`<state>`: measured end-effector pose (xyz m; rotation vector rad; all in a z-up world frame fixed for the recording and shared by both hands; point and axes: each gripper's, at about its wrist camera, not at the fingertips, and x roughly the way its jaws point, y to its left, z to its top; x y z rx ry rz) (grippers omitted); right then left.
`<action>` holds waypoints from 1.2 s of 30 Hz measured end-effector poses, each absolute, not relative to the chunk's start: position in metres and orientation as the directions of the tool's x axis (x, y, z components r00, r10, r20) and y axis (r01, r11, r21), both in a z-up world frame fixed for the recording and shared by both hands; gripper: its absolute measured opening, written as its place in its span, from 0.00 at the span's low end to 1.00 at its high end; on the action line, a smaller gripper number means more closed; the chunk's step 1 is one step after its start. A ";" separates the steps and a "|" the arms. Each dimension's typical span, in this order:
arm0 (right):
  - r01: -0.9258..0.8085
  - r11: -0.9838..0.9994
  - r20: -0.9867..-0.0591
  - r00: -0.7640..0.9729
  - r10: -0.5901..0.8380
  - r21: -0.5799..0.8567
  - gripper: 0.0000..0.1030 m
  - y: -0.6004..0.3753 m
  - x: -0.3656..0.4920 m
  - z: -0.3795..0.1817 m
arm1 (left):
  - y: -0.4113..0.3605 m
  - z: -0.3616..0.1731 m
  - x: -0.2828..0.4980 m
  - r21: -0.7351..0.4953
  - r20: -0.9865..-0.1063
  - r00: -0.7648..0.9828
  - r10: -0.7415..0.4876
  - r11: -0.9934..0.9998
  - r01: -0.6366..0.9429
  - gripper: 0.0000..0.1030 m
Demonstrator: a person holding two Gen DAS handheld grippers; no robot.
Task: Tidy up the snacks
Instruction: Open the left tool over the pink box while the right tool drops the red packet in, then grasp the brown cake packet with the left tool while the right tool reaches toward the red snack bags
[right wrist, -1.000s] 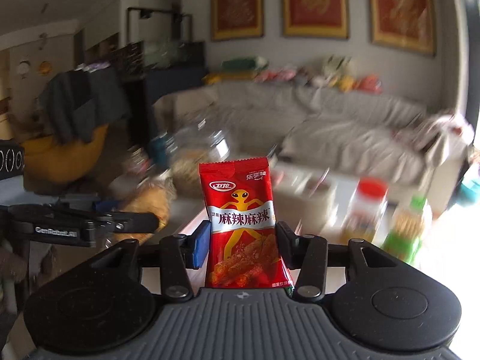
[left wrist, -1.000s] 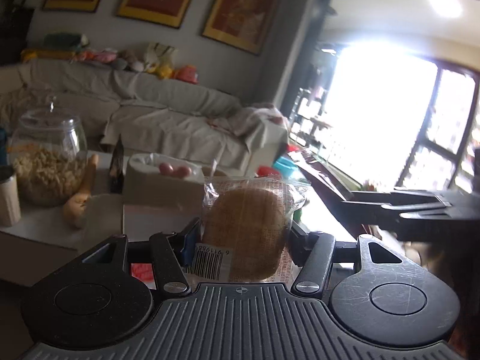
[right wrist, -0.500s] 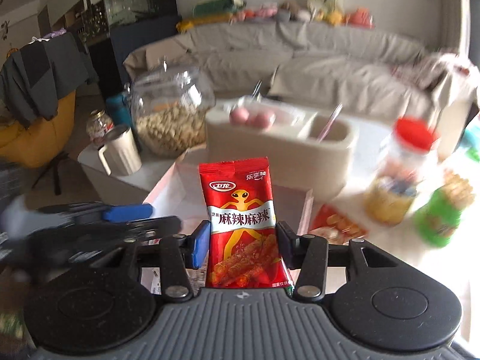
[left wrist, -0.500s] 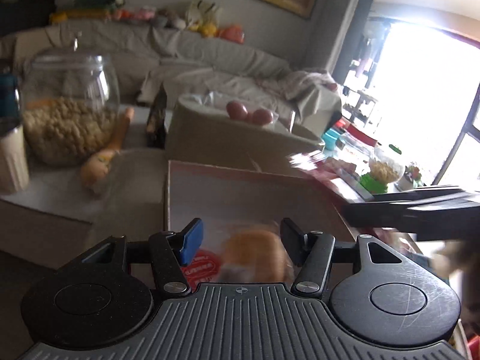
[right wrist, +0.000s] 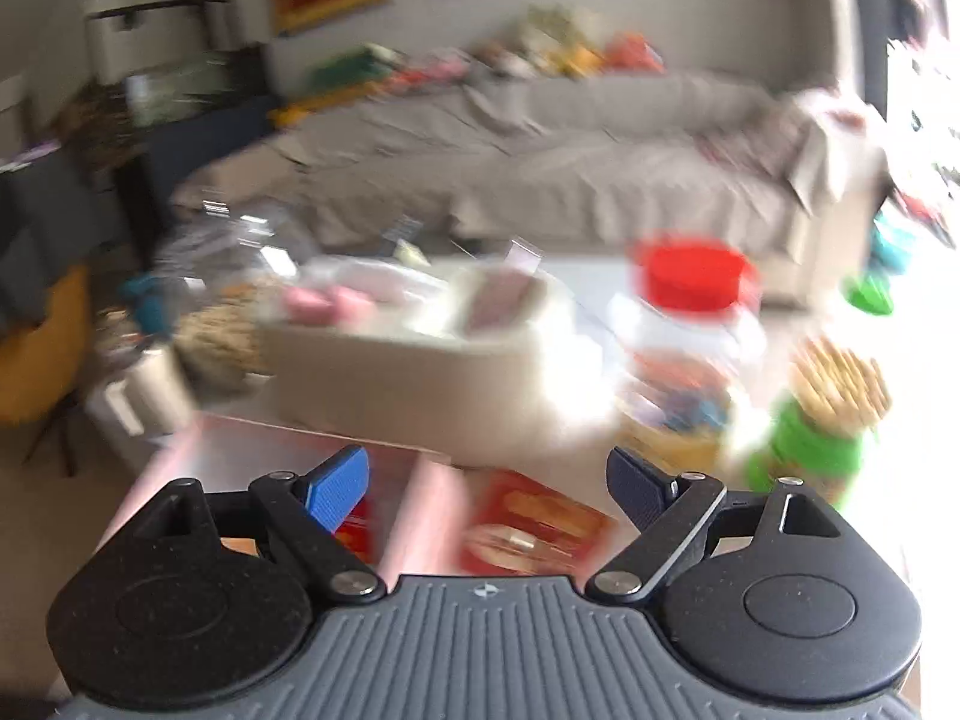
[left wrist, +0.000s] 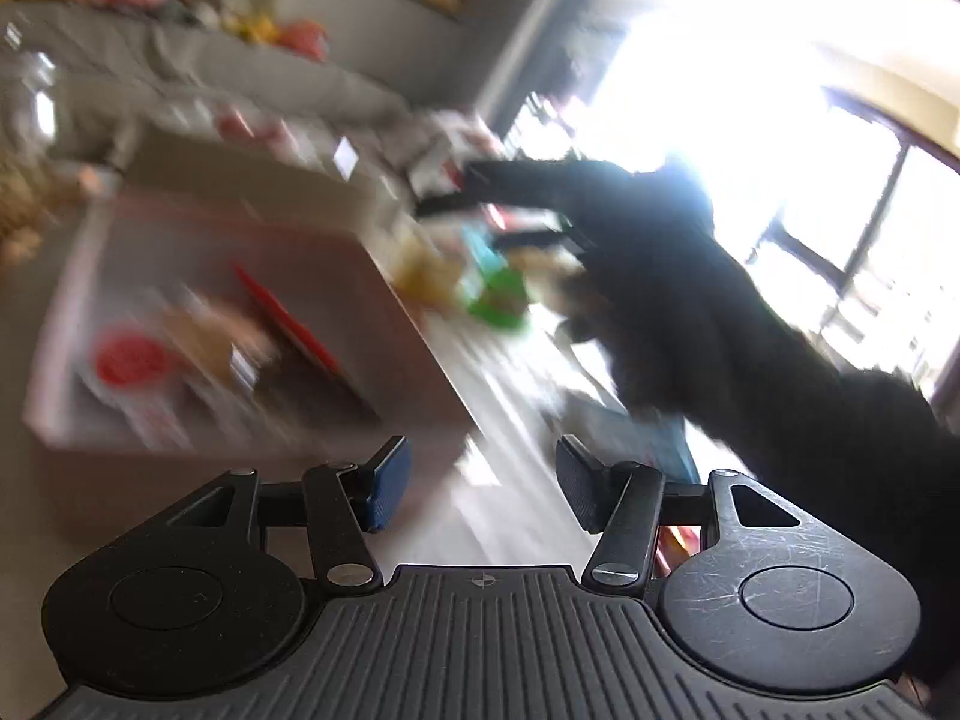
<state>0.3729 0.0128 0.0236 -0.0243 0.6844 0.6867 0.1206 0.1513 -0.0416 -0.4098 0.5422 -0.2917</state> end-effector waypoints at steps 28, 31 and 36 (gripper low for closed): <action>-0.606 0.753 -0.688 0.433 0.583 0.256 0.47 0.018 0.410 -0.054 | 0.159 -0.065 0.114 -0.393 -0.600 0.777 -0.189 0.916 -0.081 0.57; -0.651 0.723 -0.708 0.396 0.585 0.232 0.46 0.004 0.388 -0.051 | 0.157 -0.064 0.113 -0.406 -0.593 0.780 -0.200 0.911 -0.075 0.57; -0.720 0.665 -0.737 0.338 0.586 0.198 0.46 -0.025 0.336 -0.049 | 0.147 -0.064 0.114 -0.414 -0.593 0.769 -0.240 0.909 -0.035 0.57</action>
